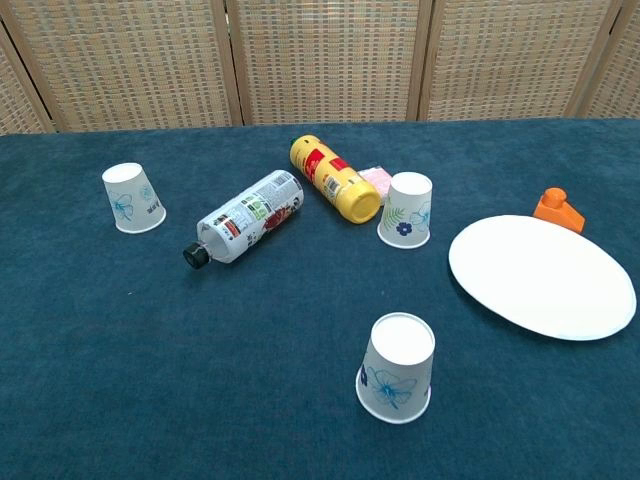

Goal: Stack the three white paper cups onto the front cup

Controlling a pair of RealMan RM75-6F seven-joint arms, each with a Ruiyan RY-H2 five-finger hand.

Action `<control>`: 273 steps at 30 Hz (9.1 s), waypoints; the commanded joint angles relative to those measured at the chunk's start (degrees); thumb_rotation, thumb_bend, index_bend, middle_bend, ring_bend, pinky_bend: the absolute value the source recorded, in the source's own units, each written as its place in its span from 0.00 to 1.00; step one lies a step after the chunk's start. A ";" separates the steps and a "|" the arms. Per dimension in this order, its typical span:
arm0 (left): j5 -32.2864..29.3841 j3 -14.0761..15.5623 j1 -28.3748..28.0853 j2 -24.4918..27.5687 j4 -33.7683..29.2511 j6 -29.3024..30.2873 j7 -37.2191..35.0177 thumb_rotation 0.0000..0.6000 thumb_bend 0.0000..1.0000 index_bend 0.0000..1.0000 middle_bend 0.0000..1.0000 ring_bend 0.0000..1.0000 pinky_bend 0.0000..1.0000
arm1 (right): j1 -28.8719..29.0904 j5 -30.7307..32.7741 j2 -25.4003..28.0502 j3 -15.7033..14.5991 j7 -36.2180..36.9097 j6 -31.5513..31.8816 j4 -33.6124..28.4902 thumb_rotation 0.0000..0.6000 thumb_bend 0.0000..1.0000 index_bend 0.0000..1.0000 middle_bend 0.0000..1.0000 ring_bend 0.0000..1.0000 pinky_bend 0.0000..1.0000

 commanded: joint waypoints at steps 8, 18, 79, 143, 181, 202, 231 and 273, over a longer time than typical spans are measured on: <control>-2.32 -1.26 -1.98 0.16 -0.52 -3.29 0.54 1.00 0.00 0.00 0.00 0.00 0.00 | 0.17 0.47 -0.14 0.02 -0.32 -0.67 -0.19 1.00 0.00 0.00 0.00 0.00 0.00; -15.25 -11.82 -17.28 -0.27 1.87 -22.31 5.08 1.00 0.00 0.00 0.00 0.00 0.00 | 0.56 1.35 -1.19 0.61 -3.57 -1.29 -0.54 1.00 0.00 0.00 0.00 0.00 0.00; -28.98 -14.50 -50.37 -20.73 40.00 -54.10 0.54 1.00 0.16 0.58 0.44 0.45 0.46 | 2.09 9.60 -3.14 3.69 -7.47 -3.66 0.42 1.00 0.00 0.00 0.00 0.00 0.00; -10.38 -10.64 -66.25 -23.64 3.47 -55.86 19.71 1.00 0.00 0.24 0.14 0.13 0.23 | 2.34 14.81 -1.76 5.56 -5.18 -4.15 0.82 1.00 0.00 0.00 0.00 0.00 0.00; -29.50 -5.24 -23.64 -1.43 -3.48 -7.69 10.62 1.00 0.00 0.00 0.00 0.00 0.00 | 25.59 13.84 -2.81 12.55 1.53 -31.13 5.90 1.00 0.03 0.18 0.16 0.10 0.03; -25.79 -5.03 -16.71 -1.02 -1.57 -6.73 7.20 1.00 0.00 0.00 0.00 0.00 0.00 | 56.75 35.81 -20.83 15.84 -5.52 -58.71 21.64 1.00 0.25 0.27 0.34 0.27 0.24; -24.99 -7.92 -15.95 -0.57 -0.54 -11.15 5.10 1.00 0.00 0.00 0.00 0.00 0.00 | 59.83 43.29 -30.05 13.79 -1.31 -58.76 35.21 1.00 0.43 0.50 0.54 0.49 0.50; -20.28 -7.90 -14.87 -0.78 -2.15 -11.87 6.75 1.00 0.00 0.00 0.00 0.00 0.00 | 46.74 21.48 5.41 6.39 -2.34 -47.40 -21.17 1.00 0.51 0.53 0.57 0.53 0.57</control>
